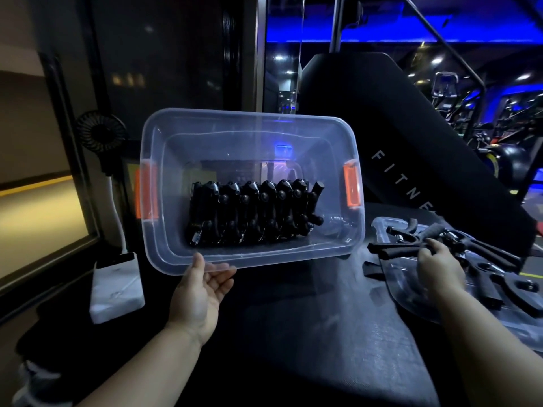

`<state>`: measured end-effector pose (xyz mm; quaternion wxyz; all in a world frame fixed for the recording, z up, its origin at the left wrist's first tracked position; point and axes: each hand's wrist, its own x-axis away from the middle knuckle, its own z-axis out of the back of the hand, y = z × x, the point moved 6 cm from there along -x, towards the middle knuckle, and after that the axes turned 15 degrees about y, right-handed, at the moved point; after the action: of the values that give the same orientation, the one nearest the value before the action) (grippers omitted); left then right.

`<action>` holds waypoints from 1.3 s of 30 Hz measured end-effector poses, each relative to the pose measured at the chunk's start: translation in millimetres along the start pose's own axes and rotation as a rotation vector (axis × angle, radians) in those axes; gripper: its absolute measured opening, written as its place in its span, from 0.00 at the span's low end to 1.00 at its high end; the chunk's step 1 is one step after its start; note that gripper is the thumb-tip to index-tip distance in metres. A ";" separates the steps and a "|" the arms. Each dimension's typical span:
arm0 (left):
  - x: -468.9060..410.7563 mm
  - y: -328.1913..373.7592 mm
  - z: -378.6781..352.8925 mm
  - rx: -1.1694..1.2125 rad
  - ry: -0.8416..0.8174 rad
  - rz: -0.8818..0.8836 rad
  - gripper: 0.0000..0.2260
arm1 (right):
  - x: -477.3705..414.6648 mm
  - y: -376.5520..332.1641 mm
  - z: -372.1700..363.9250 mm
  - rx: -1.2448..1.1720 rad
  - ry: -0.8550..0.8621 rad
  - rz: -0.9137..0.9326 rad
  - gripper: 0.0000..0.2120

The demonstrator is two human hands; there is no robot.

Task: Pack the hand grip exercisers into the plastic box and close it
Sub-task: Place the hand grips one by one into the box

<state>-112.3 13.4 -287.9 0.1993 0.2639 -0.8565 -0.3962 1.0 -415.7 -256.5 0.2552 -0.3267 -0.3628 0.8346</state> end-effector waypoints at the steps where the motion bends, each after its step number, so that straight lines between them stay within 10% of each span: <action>1: -0.1 0.0 0.4 -0.001 -0.003 0.000 0.18 | 1.7 -1.4 1.1 0.002 -0.004 -0.003 0.21; 26: 5.3 2.2 2.7 -0.030 -0.031 0.034 0.18 | 58.0 -74.1 61.5 -0.608 0.180 0.178 0.12; 39: 4.0 2.5 2.5 -0.049 -0.004 0.015 0.13 | 140.4 -204.5 -2.5 -0.902 -0.211 0.201 0.06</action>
<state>-117.5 13.8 -286.8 0.2072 0.2515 -0.8489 -0.4162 -50.7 -197.5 -150.5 -0.0327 -0.3517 -0.6795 0.6430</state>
